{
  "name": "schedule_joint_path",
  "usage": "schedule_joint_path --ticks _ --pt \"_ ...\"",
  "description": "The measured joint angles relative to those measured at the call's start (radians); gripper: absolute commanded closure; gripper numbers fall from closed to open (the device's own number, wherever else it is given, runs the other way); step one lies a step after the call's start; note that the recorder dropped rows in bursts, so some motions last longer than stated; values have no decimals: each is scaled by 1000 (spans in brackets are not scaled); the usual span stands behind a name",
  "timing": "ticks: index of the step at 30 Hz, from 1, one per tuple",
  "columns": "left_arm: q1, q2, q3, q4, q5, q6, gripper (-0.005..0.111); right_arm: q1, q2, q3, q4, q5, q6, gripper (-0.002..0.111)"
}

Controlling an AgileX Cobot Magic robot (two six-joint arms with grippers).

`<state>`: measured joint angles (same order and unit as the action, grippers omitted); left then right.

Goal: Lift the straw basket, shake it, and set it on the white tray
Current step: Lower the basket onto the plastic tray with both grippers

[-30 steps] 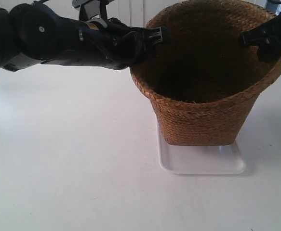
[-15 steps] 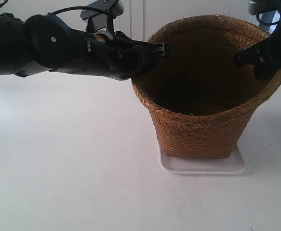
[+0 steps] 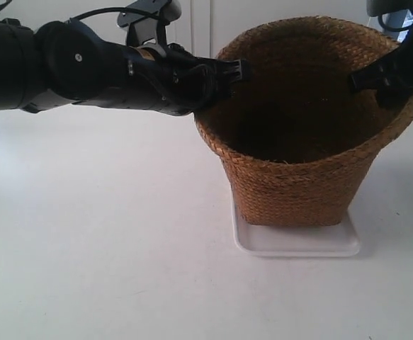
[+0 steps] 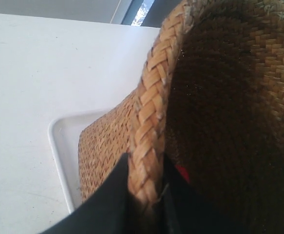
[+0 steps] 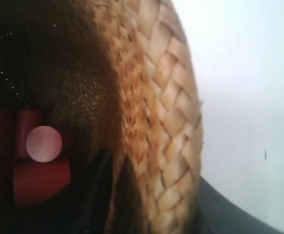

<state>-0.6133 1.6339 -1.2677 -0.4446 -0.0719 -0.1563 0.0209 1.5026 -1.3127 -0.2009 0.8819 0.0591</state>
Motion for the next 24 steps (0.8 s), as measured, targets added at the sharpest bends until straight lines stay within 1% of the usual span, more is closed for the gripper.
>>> schedule_joint_path --ticks 14,24 --pt "0 29 -3 -4 -3 -18 107 0 4 -2 -21 3 17 108" --pt "0 29 -4 4 7 3 107 0 6 50 -30 -19 33 108"
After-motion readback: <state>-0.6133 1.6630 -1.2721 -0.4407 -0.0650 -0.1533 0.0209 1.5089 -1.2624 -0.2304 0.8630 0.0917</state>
